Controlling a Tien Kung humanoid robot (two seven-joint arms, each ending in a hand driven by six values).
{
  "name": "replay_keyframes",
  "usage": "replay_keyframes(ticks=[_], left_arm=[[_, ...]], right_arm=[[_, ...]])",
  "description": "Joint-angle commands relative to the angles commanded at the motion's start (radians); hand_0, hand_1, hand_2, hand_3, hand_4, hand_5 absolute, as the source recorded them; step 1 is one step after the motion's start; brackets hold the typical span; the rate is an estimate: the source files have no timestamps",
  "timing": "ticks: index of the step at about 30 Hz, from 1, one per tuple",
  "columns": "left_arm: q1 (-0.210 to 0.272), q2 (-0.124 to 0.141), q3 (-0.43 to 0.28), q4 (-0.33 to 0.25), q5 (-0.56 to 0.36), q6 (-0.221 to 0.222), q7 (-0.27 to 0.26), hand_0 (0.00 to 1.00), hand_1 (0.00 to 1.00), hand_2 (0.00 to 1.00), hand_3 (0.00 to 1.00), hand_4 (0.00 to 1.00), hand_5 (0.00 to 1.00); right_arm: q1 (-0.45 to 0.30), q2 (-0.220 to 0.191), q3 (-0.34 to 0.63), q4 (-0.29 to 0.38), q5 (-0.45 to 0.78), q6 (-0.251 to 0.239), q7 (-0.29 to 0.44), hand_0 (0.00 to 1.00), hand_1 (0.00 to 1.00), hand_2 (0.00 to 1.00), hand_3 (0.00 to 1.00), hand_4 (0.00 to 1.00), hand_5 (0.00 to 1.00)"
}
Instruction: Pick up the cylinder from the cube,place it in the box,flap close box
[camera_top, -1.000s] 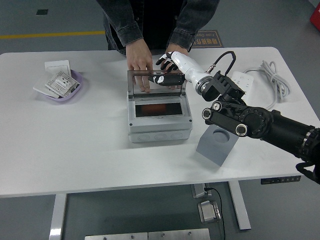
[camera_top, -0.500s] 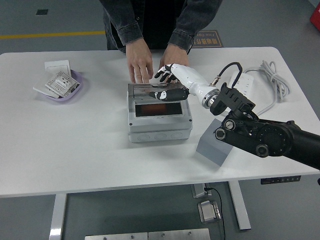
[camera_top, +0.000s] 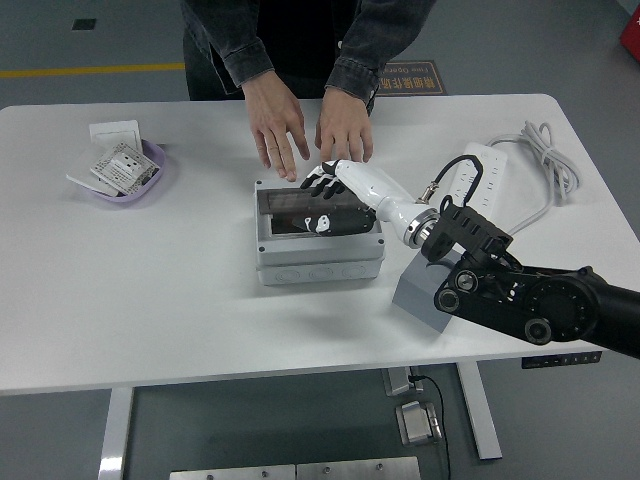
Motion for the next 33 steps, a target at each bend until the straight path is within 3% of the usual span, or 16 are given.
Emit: replay_keyframes(ticks=[7, 12, 17, 22, 27, 33], left_arm=[[0.002, -0.001, -0.011, 0.000, 0.011, -0.001, 0.003, 0.652, 0.702, 0.591, 0.588, 0.569, 0.159], [0.005, -0.004, -0.026, 0.002, 0.027, -0.001, 0.009, 0.652, 0.702, 0.591, 0.588, 0.569, 0.160], [0.015, -0.005, -0.134, 0.004, 0.134, -0.003, 0.037, 0.651, 0.701, 0.591, 0.587, 0.566, 0.158], [0.028, -0.003, -0.241, 0.004, 0.238, -0.003, 0.056, 0.651, 0.702, 0.589, 0.587, 0.565, 0.157], [0.047, -0.002, -0.337, 0.004, 0.318, -0.003, 0.064, 0.651, 0.702, 0.589, 0.587, 0.565, 0.157], [0.069, -0.001, -0.426, 0.004, 0.399, -0.002, 0.076, 0.650, 0.701, 0.588, 0.586, 0.562, 0.158]], right_arm=[[-0.026, -0.018, 0.066, 0.008, -0.026, 0.006, -0.010, 0.603, 0.580, 0.615, 0.670, 0.898, 0.533], [-0.099, -0.048, 0.176, 0.042, -0.097, 0.021, -0.034, 0.604, 0.580, 0.614, 0.670, 0.899, 0.538], [-0.219, -0.084, 0.336, 0.128, -0.184, 0.016, -0.041, 0.600, 0.577, 0.614, 0.672, 0.902, 0.545], [-0.347, -0.089, 0.497, 0.214, -0.173, -0.038, 0.020, 0.597, 0.577, 0.609, 0.664, 0.905, 0.544], [-0.502, -0.083, 0.667, 0.307, -0.087, -0.083, 0.114, 0.597, 0.577, 0.609, 0.664, 0.905, 0.544], [-0.669, -0.062, 0.832, 0.321, 0.063, -0.109, 0.243, 0.598, 0.552, 0.599, 0.657, 0.910, 0.555]])
